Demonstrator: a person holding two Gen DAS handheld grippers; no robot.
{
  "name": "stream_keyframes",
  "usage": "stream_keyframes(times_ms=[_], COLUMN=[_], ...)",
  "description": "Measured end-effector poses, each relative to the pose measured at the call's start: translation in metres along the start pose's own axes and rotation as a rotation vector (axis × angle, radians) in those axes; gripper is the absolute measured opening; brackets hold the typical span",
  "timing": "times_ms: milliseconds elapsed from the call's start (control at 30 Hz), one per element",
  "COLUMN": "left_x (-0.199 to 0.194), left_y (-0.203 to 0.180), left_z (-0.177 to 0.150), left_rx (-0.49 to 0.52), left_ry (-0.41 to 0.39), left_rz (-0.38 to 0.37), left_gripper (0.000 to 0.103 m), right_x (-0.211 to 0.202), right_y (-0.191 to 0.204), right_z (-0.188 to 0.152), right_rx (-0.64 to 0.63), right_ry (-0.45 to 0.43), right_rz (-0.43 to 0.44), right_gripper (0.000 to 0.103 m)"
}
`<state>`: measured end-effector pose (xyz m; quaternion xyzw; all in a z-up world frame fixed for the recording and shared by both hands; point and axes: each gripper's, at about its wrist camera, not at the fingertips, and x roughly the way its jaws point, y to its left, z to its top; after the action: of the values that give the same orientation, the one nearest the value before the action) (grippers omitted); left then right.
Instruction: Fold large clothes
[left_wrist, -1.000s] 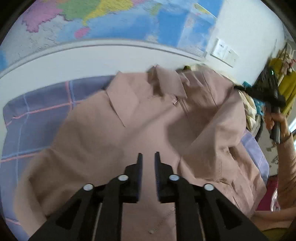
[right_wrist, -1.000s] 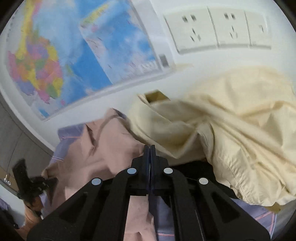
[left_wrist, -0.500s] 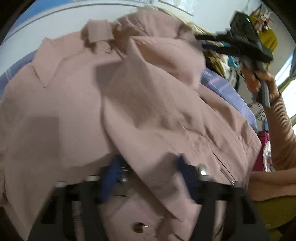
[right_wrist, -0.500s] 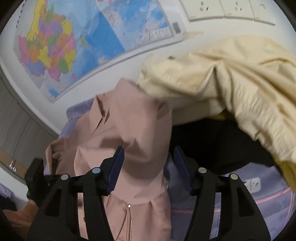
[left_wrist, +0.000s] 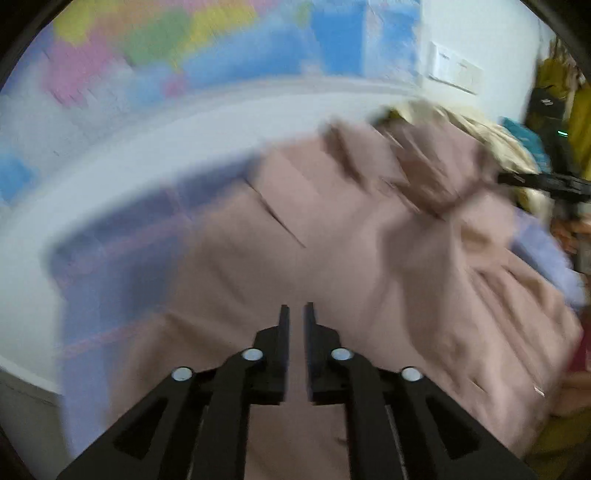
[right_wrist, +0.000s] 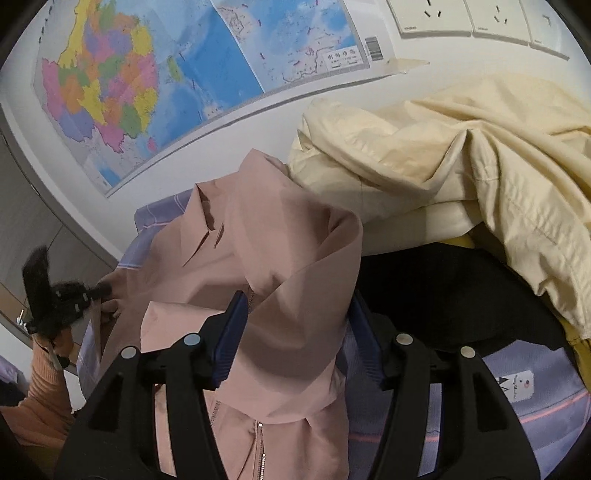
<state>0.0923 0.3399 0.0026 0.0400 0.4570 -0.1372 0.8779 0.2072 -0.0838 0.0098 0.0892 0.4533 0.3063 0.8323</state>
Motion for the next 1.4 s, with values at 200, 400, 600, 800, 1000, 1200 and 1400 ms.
stream_keyframes(times_ms=[200,400,600,800,1000,1200,1400], left_x=[0.013,0.044,0.028,-0.016,0.005,0.043,0.076], left_y=[-0.041,-0.055,-0.060,0.002,0.032,0.004,0.004], left_z=[-0.031,-0.047,-0.053,-0.011,-0.002,-0.004,0.004], left_rx=[0.112,0.147,0.222,0.046,-0.032,-0.003,-0.046], left_ry=[0.045,0.147,0.070,-0.120,-0.044,0.001,0.050], left_rz=[-0.129,-0.103,-0.042,0.226,0.246,0.213,0.234], left_gripper=[0.064,0.076,0.008,0.008,0.017,0.017,0.018], right_x=[0.005,0.008,0.014,0.014,0.043,0.022,0.049], right_y=[-0.004,-0.001,-0.002,-0.002,0.004,0.010,0.002], right_z=[0.000,-0.002,-0.001,0.007,0.012,0.038,0.042], right_rx=[0.009,-0.001,0.007,0.000,-0.036,-0.085,-0.079], right_ry=[0.017,0.020,0.025,0.006,0.073,-0.039,0.010], right_rz=[0.006,0.013,0.025,0.029,0.015,-0.127,-0.223], right_gripper=[0.058,0.060,0.060,0.060,0.028,0.003,0.011])
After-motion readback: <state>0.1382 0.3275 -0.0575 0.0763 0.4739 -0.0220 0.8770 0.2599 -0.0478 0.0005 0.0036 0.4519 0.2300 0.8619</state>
